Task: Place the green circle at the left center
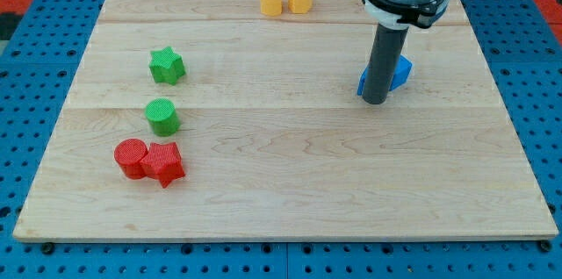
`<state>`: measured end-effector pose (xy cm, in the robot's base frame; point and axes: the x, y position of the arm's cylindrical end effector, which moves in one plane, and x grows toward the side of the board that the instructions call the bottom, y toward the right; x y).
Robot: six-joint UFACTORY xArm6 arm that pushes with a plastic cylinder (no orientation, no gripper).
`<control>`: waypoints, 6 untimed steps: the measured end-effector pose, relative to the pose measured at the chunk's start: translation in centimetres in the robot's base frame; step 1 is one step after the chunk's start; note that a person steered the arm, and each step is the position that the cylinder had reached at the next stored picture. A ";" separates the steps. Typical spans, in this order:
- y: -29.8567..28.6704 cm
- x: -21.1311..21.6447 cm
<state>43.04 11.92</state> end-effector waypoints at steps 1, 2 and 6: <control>-3.0 0.3; -6.9 1.4; -17.4 2.5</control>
<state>45.49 -5.47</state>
